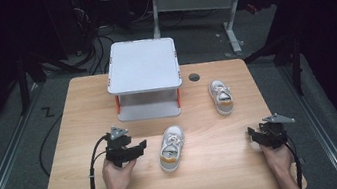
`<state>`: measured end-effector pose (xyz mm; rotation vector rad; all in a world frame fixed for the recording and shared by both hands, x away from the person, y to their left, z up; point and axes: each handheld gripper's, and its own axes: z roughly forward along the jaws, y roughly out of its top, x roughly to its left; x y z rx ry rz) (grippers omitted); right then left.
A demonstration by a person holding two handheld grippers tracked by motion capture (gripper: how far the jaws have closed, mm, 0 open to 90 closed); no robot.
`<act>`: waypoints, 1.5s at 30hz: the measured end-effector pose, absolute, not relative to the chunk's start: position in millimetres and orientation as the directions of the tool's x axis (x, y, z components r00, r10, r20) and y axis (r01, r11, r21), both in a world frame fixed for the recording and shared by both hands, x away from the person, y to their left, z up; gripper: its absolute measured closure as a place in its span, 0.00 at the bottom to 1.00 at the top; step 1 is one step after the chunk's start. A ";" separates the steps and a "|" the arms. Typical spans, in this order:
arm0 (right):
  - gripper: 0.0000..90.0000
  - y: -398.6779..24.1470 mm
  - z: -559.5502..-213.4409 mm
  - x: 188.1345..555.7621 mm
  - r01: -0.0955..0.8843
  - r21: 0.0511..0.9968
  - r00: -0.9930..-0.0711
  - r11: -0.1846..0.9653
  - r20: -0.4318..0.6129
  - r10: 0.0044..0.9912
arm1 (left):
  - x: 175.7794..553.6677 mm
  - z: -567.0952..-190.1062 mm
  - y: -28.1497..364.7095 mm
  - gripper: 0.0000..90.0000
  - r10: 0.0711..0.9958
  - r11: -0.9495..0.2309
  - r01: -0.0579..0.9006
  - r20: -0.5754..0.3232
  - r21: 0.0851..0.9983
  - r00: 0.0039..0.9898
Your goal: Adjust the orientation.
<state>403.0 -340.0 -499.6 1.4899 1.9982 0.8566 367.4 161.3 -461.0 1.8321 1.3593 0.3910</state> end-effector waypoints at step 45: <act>0.59 -261.8 -413.2 465.3 0.518 0.775 -0.514 0.362 -0.056 0.856 | 388.7 -506.0 188.2 0.38 0.975 -0.147 0.646 -0.002 0.749 0.224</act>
